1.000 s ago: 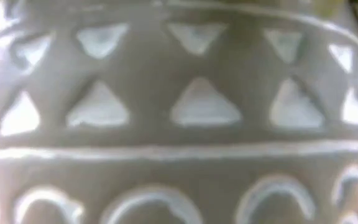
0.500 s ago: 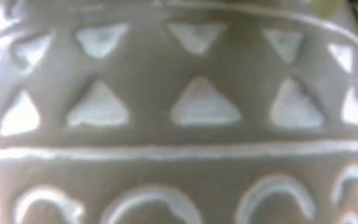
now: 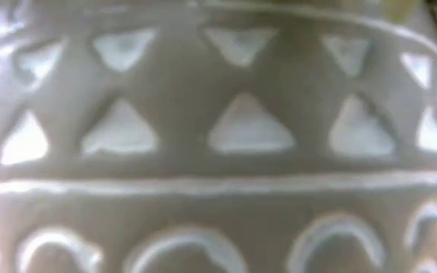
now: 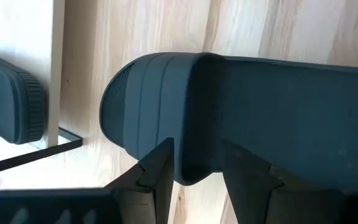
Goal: Pick and place slides into the shelf
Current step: Put the black slide on the shelf
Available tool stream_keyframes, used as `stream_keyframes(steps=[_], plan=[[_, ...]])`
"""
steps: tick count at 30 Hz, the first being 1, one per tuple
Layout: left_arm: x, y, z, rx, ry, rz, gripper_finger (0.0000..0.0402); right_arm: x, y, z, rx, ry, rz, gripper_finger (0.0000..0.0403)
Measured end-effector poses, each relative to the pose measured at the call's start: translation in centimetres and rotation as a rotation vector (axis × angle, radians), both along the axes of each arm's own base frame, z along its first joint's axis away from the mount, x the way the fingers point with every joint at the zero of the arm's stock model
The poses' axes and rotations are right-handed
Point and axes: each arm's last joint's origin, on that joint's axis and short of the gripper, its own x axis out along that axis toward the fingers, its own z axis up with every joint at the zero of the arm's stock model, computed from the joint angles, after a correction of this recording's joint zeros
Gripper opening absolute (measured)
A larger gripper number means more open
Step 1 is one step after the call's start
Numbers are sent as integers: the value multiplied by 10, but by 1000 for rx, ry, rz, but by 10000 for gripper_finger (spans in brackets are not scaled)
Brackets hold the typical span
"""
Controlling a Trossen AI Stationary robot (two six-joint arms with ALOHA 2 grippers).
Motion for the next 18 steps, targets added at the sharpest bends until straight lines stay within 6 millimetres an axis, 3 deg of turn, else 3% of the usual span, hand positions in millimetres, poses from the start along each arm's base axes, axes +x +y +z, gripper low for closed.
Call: stream_keyframes(steps=[14, 18], plan=[[5, 1, -2, 17, -30, -22, 133, 0, 0, 0, -1, 0, 0, 144], [5, 7, -10, 33, -17, -15, 133, 0, 0, 0, -1, 1, 1, 144]])
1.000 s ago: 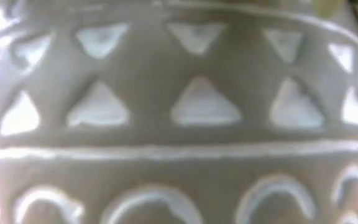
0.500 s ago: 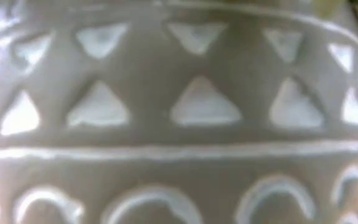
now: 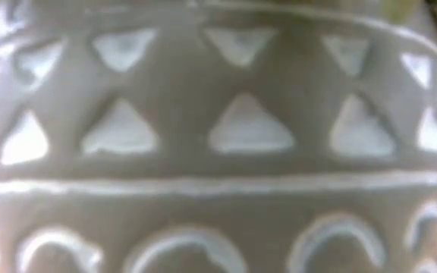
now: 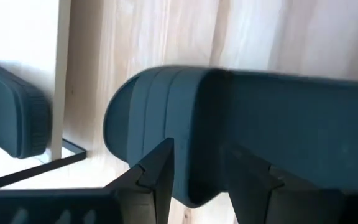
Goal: Pick and place slides into the shelf
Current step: Put the black slide on the shelf
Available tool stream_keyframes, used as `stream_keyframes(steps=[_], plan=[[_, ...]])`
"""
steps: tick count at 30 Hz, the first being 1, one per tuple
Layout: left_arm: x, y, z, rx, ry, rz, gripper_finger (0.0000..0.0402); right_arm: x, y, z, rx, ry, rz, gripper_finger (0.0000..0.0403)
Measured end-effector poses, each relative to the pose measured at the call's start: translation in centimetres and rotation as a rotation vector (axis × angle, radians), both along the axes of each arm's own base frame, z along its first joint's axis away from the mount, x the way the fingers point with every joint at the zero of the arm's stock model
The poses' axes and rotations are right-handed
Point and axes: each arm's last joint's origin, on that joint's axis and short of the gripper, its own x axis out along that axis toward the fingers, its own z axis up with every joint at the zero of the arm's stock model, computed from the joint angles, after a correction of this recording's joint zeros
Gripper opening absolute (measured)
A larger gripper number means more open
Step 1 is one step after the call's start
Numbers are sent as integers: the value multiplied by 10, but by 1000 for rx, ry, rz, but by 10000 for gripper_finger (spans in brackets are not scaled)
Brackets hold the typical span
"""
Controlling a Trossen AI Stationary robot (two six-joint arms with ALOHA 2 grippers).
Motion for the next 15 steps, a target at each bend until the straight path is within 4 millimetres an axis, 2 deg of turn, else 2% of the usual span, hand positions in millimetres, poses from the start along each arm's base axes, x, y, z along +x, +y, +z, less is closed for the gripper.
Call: stream_keyframes(steps=[15], plan=[[-7, 18, -23, 156, 10, 8, 133, 0, 0, 0, -1, 1, 0, 144]])
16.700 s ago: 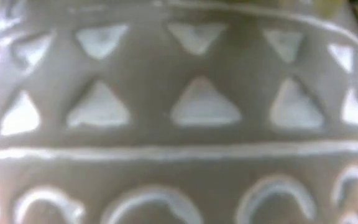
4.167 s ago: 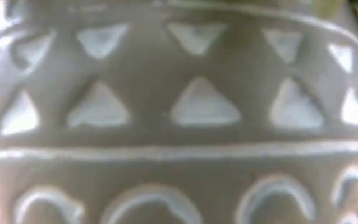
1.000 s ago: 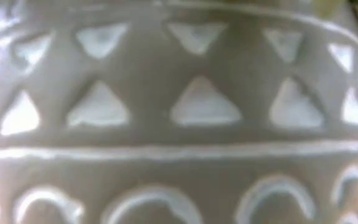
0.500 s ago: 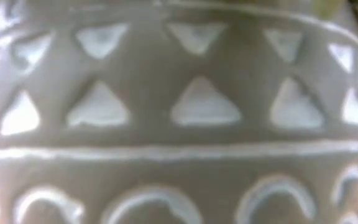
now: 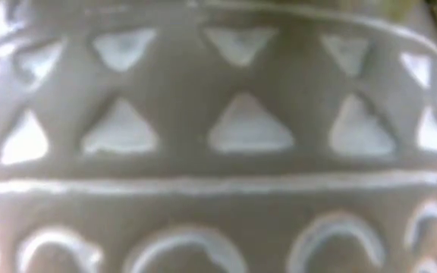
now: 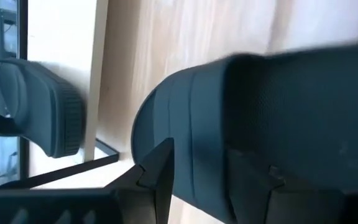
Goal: Pick and place slides into the shelf
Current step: Put the black slide on the shelf
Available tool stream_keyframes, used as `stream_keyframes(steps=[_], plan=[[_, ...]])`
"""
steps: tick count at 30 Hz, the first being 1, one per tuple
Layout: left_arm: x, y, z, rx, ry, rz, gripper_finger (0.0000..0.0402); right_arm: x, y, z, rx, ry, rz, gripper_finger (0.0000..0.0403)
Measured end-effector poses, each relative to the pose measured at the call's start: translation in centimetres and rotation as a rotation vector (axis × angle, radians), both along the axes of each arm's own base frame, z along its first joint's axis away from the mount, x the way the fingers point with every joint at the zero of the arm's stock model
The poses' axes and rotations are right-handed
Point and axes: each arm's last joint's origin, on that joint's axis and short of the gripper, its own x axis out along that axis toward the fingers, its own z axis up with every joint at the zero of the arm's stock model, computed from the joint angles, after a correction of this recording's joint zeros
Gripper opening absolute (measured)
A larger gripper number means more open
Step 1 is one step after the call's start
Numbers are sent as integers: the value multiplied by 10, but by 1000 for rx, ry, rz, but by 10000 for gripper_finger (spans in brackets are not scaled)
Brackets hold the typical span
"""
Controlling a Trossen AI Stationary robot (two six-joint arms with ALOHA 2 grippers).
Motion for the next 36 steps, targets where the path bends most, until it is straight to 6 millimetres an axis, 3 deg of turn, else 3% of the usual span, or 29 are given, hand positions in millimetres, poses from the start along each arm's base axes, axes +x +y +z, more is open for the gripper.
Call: stream_keyframes(steps=[7, 14, 19, 27, 36], plan=[[-4, 13, -13, 28, 14, 61, 124, 0, 0, 0, 0, 0, 0, 144], [-3, 17, -14, 37, 30, 64, 15, 0, 0, 0, 0, 0, 0, 144], [-3, 17, -12, 39, 29, 82, 5, 0, 0, 0, 0, 0, 0, 144], [-4, 17, 18, 155, 23, 98, 2, 0, 0, 0, 6, 1, -1, 144], [7, 8, 50, 124, -71, 24, 1, 0, 0, 0, 7, 2, 3, 144]])
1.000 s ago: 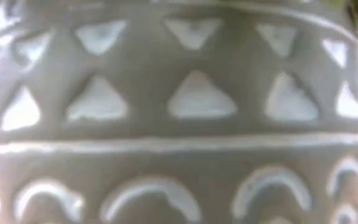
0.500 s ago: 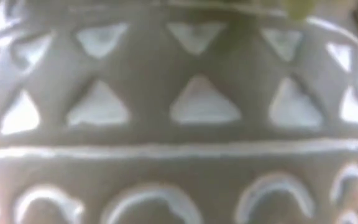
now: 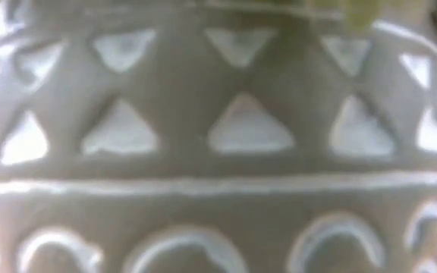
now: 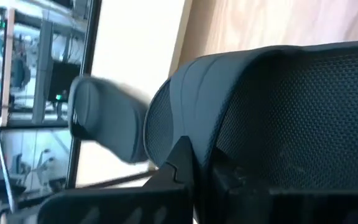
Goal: Pick and place slides into the shelf
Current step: Put the black slide on the shelf
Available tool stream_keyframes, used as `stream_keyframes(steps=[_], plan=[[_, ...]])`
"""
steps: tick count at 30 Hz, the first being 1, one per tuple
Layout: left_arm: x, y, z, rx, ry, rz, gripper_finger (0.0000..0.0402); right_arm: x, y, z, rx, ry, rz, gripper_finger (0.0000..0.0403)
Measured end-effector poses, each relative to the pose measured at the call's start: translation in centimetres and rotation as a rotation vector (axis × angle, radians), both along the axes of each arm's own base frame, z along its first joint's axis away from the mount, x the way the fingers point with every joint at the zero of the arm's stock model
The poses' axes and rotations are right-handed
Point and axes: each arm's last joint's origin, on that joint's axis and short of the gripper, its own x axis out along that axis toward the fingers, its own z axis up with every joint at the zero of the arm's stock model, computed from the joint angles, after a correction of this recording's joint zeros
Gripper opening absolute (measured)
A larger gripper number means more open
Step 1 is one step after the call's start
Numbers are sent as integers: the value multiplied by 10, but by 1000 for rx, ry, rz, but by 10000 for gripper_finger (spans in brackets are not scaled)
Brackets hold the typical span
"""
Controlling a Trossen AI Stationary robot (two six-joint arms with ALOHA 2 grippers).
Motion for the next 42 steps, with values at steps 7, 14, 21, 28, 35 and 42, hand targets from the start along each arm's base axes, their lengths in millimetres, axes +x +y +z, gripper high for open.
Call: stream_keyframes(steps=[7, 14, 21, 28, 35, 42], plan=[[3, 8, 16, 38, 3, -64, 0, 0, 2, -1, 4, 8, 60, 144], [14, 38, 34, 158, 62, -149, 0, 0, 2, -1, 16, 10, 71, 144], [23, 98, 71, 288, 68, -131, 0, 0, 2, 0, 12, 0, 71, 144], [50, 148, 90, 282, 78, -189, 0, 0, 2, 0, -11, -4, 71, 144], [65, 192, 73, 254, 167, -205, 0, 0, 2, 0, -12, -1, 71, 144], [69, 207, 33, 272, 254, -276, 0, 0, 2, 0, -46, -6, 70, 144]])
